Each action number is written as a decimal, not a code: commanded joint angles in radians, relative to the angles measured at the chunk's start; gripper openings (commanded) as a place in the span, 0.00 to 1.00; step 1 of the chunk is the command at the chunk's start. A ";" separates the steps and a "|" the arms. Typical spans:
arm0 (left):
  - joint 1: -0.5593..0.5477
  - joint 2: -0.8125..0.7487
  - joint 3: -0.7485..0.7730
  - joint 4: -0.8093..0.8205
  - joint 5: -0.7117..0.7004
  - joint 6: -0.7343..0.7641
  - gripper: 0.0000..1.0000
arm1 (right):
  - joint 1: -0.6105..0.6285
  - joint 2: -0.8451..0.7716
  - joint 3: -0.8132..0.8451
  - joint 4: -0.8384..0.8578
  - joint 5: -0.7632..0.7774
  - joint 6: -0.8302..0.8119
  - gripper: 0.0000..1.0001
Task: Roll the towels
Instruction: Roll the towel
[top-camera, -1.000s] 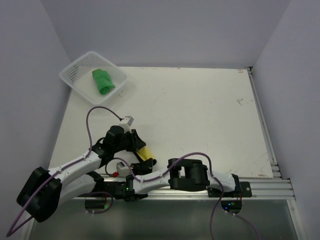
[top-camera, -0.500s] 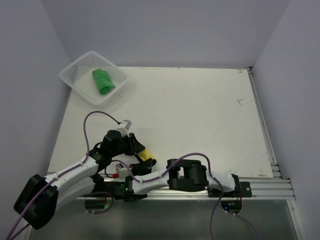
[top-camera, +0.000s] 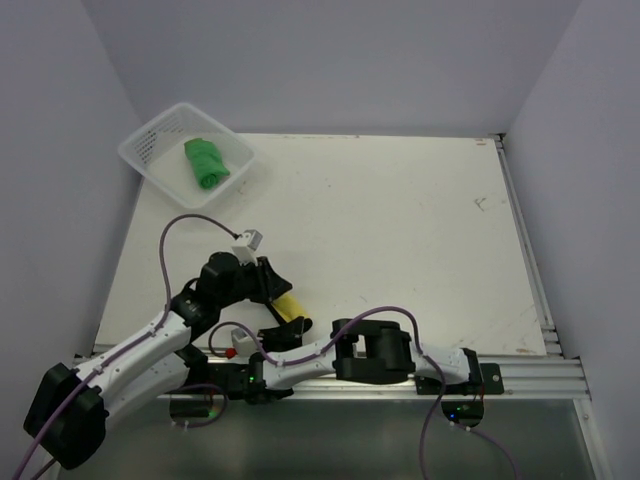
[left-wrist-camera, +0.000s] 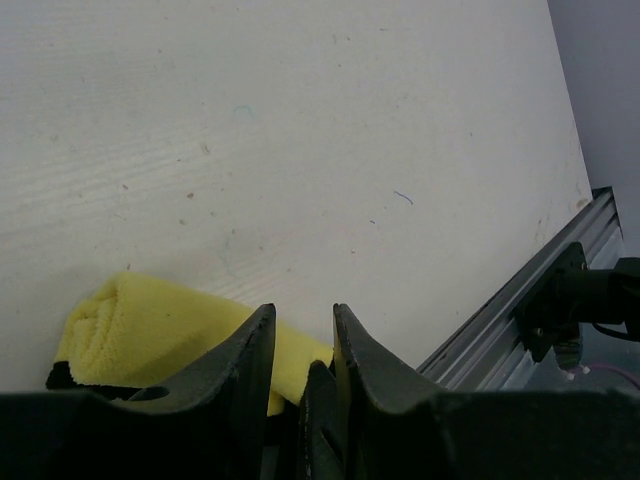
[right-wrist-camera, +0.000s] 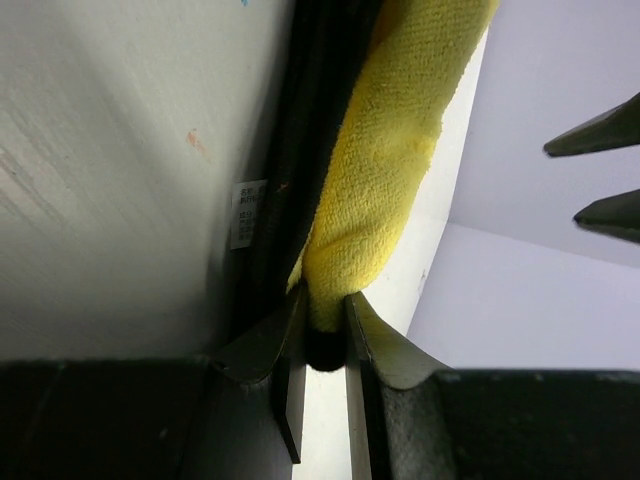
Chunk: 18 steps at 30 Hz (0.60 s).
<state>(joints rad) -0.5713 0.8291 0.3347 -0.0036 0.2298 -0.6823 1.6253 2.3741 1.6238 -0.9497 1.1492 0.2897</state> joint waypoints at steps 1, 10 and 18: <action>0.004 0.053 -0.011 0.112 0.116 0.043 0.33 | 0.007 0.076 0.004 0.094 -0.246 0.051 0.00; 0.004 0.186 -0.056 0.143 0.140 0.073 0.33 | 0.007 0.076 0.005 0.092 -0.255 0.048 0.00; 0.004 0.214 -0.065 0.086 0.074 0.053 0.33 | 0.007 -0.007 -0.061 0.143 -0.244 0.058 0.00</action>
<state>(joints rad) -0.5716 1.0271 0.2813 0.0883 0.3359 -0.6350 1.6276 2.3749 1.6188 -0.9451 1.1519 0.2749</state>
